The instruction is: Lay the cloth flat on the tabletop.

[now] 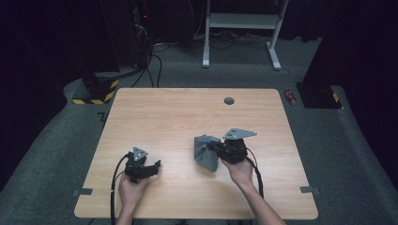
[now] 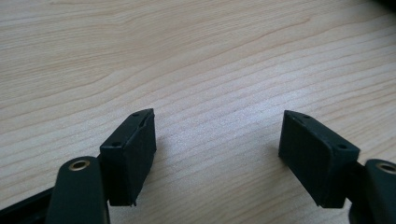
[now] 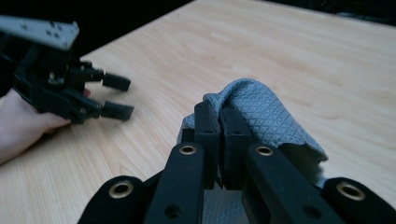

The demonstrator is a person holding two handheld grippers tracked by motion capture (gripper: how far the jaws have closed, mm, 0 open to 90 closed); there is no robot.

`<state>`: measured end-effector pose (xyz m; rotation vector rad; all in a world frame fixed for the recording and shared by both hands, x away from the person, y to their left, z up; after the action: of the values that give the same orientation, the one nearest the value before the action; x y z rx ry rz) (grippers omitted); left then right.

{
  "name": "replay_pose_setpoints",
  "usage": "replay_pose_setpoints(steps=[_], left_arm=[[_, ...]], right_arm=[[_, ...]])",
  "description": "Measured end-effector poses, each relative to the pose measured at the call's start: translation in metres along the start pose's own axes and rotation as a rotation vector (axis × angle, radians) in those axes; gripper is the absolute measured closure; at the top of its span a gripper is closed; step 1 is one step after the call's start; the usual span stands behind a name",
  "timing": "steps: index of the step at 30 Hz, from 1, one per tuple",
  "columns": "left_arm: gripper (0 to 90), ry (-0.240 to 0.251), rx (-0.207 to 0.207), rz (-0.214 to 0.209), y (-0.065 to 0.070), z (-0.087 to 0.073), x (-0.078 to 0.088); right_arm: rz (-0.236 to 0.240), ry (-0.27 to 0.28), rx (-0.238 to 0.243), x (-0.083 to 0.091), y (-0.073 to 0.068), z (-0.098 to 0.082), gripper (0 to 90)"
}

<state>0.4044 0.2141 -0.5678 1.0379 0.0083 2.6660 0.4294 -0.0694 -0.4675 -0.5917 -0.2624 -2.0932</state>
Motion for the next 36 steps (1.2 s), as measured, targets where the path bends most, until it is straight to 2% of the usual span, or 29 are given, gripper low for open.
replay_pose_setpoints(steps=[2,4,7,8,11,12,13,14,16,17,18,21,22,25,26,28,29,31,32,33,36], left_arm=[[27.7,0.001,0.0,0.001,0.0,0.0,0.0],[27.7,0.001,0.0,0.001,0.0,0.0,0.0],[27.8,-0.001,-0.001,0.0,0.0,0.0,0.0],[27.8,0.001,-0.001,0.001,0.0,0.0,0.0],[27.8,0.001,0.0,0.0,0.0,0.0,0.0],[27.8,0.001,0.0,0.0,0.0,0.0,0.0],[27.8,0.001,0.0,0.0,0.0,0.0,0.0],[27.8,0.001,0.0,0.001,0.0,0.0,0.0],[27.8,0.0,0.0,0.0,0.0,0.0,0.0],[27.9,-0.001,-0.001,0.0,0.0,0.0,0.0],[27.8,0.0,0.0,0.0,0.0,0.0,0.0],[27.9,0.001,0.0,0.001,0.0,0.0,0.0],[27.9,0.001,0.0,0.001,0.0,0.0,0.0],[27.8,0.0,0.0,0.001,0.0,0.0,0.0],[27.9,0.001,0.0,0.001,0.0,0.0,0.0],[27.8,0.0,0.0,0.0,0.0,0.0,0.0],[27.9,0.001,0.0,0.001,0.0,0.0,0.0],[27.9,0.001,0.0,0.001,0.0,0.0,0.0],[27.9,0.001,0.0,0.001,0.0,0.0,0.0],[27.9,0.001,0.0,0.0,0.0,0.0,0.0],[28.0,-0.001,0.002,-0.001,0.0,0.0,0.0]], right_arm=[[0.011,-0.039,-0.005,-0.015,-0.004,-0.01,87.0],[0.017,-0.048,-0.01,-0.018,-0.005,-0.013,86.8],[0.042,-0.091,-0.028,-0.03,-0.007,-0.024,84.0],[0.065,-0.106,-0.038,-0.034,-0.008,-0.029,76.0],[0.081,-0.108,-0.053,-0.034,-0.009,-0.033,70.8],[0.091,-0.087,-0.07,-0.027,-0.009,-0.034,64.0],[0.091,-0.087,-0.07,-0.027,-0.009,-0.034,64.0],[0.087,-0.052,-0.078,-0.015,-0.008,-0.034,62.3],[0.086,-0.037,-0.085,-0.01,-0.008,-0.034,61.9],[0.063,-0.015,-0.091,0.004,-0.004,-0.035,61.4],[0.047,-0.015,-0.08,0.008,-0.002,-0.036,61.4],[0.015,-0.035,-0.077,0.013,0.002,-0.041,61.5],[-0.015,-0.068,-0.089,0.011,0.009,-0.048,61.5],[-0.03,-0.091,-0.102,0.007,0.014,-0.054,61.5],[-0.035,-0.118,-0.103,0.001,0.016,-0.059,61.6],[-0.031,-0.128,-0.105,-0.001,0.015,-0.061,62.0],[-0.031,-0.147,-0.09,-0.005,0.014,-0.063,64.2],[-0.04,-0.186,-0.068,-0.012,0.014,-0.066,79.0],[-0.047,-0.189,-0.064,-0.014,0.015,-0.066,85.7],[-0.054,-0.191,-0.067,-0.014,0.016,-0.065,88.1],[-0.054,-0.18,-0.046,-0.013,0.015,-0.057,89.0]])
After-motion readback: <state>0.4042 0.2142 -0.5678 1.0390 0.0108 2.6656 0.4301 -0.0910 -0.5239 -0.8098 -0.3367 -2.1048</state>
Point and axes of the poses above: each handheld gripper's, and its own axes: x roughly backward along the jaws, z roughly out of its top, y roughly to its right, the point moved 6 cm from there along -x, roughly forward along the jaws, and after that the axes turned 8 degrees about x, right-handed, at the moved point
